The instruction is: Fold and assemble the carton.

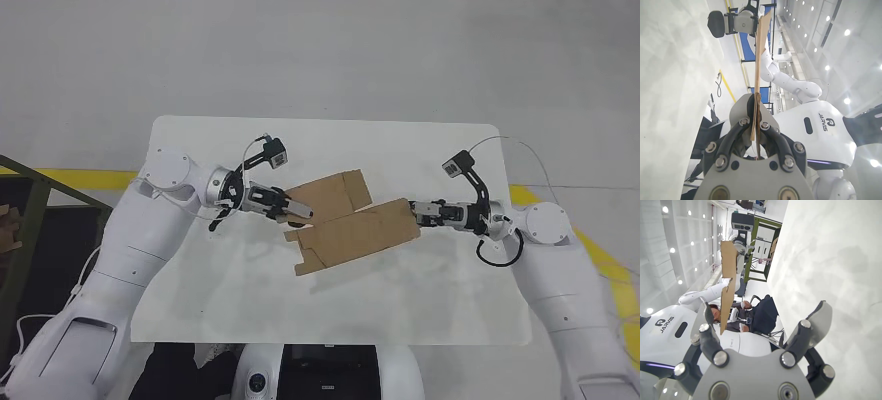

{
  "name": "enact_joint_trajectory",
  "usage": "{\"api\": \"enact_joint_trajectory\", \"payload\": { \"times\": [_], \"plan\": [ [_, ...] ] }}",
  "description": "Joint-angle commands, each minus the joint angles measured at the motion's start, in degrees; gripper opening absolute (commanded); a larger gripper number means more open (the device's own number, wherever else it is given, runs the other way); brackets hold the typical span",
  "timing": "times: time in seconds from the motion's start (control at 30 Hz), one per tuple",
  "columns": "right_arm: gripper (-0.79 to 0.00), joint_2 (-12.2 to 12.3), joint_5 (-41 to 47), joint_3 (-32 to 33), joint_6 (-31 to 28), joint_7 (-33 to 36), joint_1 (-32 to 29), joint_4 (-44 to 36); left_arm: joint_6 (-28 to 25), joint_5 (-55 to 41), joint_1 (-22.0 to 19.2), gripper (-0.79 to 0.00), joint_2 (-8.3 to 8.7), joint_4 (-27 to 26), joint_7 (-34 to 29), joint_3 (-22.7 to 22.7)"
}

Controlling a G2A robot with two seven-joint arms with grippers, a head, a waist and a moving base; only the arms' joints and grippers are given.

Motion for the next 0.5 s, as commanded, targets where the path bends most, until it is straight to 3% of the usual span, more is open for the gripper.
{"api": "enact_joint_trajectory", "payload": {
  "times": [0.0,0.23,0.47],
  "plan": [
    [0.000,0.1,-0.7,-0.5,0.4,0.5,-0.1,-1.3,0.1,0.5,0.3,-0.785,0.09,-0.2,0.6,0.0],
    [0.000,0.7,-0.5,-3.0,3.0,3.2,0.7,-4.9,0.7,2.8,-0.9,-0.785,-0.28,1.7,-0.6,2.8],
    [0.000,1.5,1.5,-6.4,4.6,4.7,3.5,-3.2,-2.5,3.4,-2.9,-0.785,-0.92,3.1,-2.0,5.3]
  ]
}}
